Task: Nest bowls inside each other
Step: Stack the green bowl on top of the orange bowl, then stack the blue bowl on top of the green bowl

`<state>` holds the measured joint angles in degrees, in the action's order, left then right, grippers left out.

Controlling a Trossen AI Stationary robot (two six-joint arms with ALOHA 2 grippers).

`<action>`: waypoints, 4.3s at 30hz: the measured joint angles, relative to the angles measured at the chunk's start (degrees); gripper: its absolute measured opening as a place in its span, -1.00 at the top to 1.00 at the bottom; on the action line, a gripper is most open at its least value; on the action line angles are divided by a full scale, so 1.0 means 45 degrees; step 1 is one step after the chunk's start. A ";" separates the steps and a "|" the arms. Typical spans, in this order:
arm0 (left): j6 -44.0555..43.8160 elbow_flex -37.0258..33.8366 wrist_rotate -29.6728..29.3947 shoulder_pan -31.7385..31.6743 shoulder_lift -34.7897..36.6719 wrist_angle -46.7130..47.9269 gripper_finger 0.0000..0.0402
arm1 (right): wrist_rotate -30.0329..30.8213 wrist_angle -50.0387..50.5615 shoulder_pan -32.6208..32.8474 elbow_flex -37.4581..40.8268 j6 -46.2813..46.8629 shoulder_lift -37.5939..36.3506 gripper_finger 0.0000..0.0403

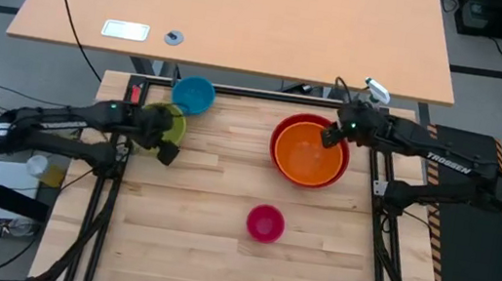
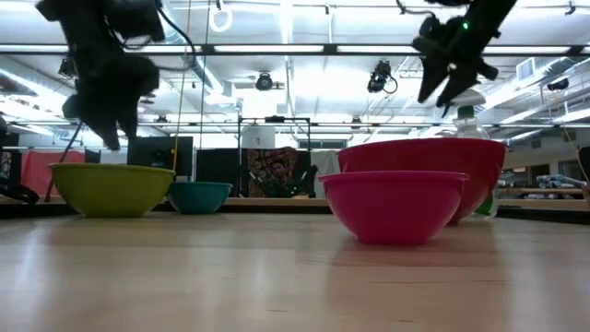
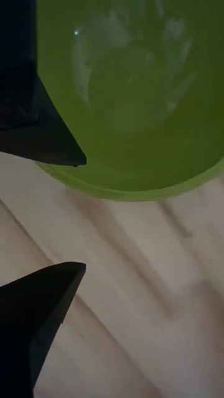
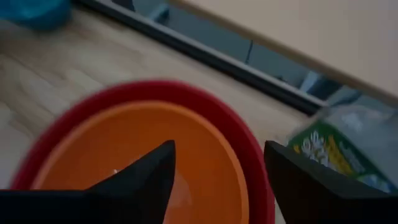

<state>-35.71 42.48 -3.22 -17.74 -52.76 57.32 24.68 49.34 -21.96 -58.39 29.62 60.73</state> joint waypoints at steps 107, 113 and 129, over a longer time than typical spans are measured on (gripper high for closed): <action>1.7158 1.8044 -0.0987 0.3159 -1.6373 -0.1767 -0.13 | -0.0260 0.2760 0.2245 -0.1259 0.5082 -0.3512 -0.05; 1.5155 1.8015 0.1947 0.2006 -1.5563 -0.0311 -0.14 | -0.0138 0.2755 0.2244 -0.1259 0.5053 -0.3494 -0.05; 1.4039 1.7971 0.4901 -0.2275 -1.4850 0.2756 0.41 | -0.0143 0.2608 0.2684 -0.1259 0.4810 -0.2901 -0.05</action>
<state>27.47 123.35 18.83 -27.98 -119.59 69.72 24.03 61.08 -9.88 -64.05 51.27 47.68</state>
